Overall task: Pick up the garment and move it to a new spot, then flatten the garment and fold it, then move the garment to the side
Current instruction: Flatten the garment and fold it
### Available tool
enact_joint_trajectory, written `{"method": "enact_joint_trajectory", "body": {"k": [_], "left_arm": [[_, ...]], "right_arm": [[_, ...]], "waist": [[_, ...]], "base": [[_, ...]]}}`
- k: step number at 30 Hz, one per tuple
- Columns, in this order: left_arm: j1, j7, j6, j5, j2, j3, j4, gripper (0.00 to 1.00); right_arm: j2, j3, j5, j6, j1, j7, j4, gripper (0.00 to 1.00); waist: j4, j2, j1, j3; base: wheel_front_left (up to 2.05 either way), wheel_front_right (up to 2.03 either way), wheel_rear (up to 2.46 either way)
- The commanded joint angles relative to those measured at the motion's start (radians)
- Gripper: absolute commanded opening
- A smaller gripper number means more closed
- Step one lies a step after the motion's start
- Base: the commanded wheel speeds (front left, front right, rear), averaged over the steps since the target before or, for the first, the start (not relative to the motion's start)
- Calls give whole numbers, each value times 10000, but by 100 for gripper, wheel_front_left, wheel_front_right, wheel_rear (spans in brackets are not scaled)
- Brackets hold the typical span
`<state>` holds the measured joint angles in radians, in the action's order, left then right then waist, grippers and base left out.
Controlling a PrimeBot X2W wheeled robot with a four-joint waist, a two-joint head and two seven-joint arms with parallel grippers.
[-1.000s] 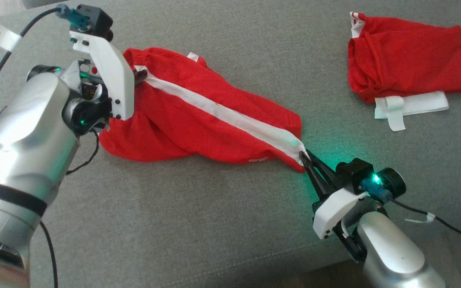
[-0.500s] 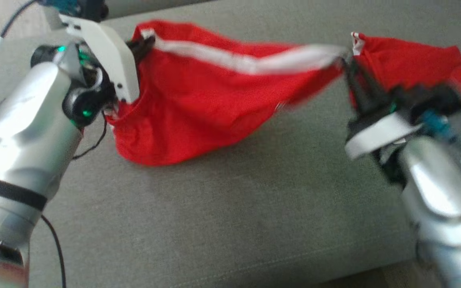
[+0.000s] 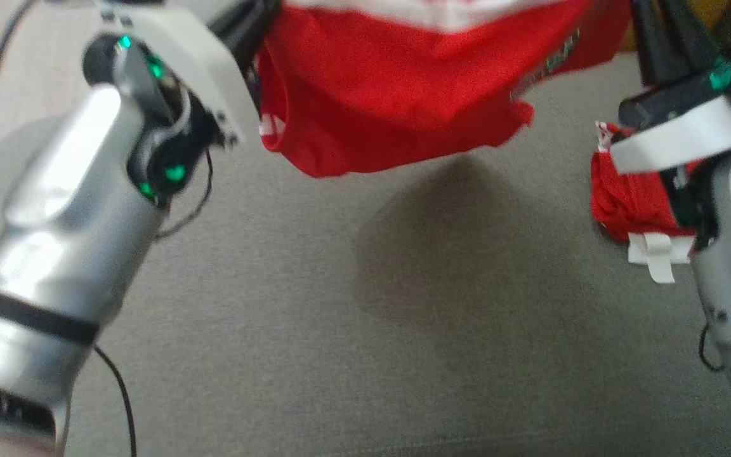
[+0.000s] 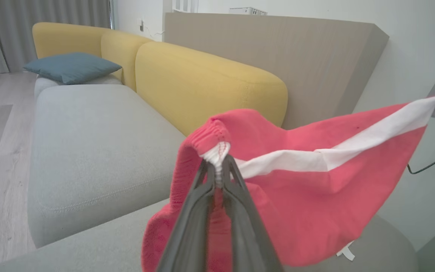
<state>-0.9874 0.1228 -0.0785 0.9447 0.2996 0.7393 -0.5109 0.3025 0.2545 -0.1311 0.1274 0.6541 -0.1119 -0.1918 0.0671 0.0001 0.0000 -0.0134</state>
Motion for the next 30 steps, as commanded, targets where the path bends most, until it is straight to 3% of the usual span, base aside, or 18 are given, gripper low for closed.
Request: {"method": "enact_joint_trajectory", "body": {"k": [1, 5, 12, 19, 24, 29, 30], "left_arm": [[-225, 32, 75, 72, 505, -313, 486, 0], [801, 423, 410, 247, 1148, -236, 1912, 0], [2473, 364, 1793, 432, 2290, -746, 4556, 0], [3334, 224, 2549, 606, 2611, -1038, 5891, 0], [2801, 432, 2676, 470, 2601, -1083, 6029, 0], [624, 580, 2542, -55, 2312, -1337, 4911, 0], [624, 580, 2542, -55, 2312, -1337, 4911, 0]], "right_arm": [[113, 120, -45, 33, -229, 188, 482, 0], [334, 59, -284, 33, -1320, 985, 1492, 0], [384, -937, -542, 33, -3216, 2233, 3174, 0], [13, -1373, -466, 33, -4011, 2931, 3804, 0], [122, -992, -772, 33, -3089, 3399, 3781, 0], [565, -281, -1265, 33, 60, 3544, 2537, 0], [565, -281, -1265, 33, 60, 3544, 2537, 0]], "waist": [[-341, -1, 0, 359], [-530, -1, 0, 632], [-776, -1, 0, 726], [-862, -1, 0, 472], [-736, -1, 0, -322], [-469, -1, 0, -2092], [-469, -1, 0, -2092]], "base": [[0, 0, 0], [0, 0, 0], [0, 0, 0], [0, 0, 0], [0, 0, 0], [0, 0, 0], [0, 0, 0]]}}
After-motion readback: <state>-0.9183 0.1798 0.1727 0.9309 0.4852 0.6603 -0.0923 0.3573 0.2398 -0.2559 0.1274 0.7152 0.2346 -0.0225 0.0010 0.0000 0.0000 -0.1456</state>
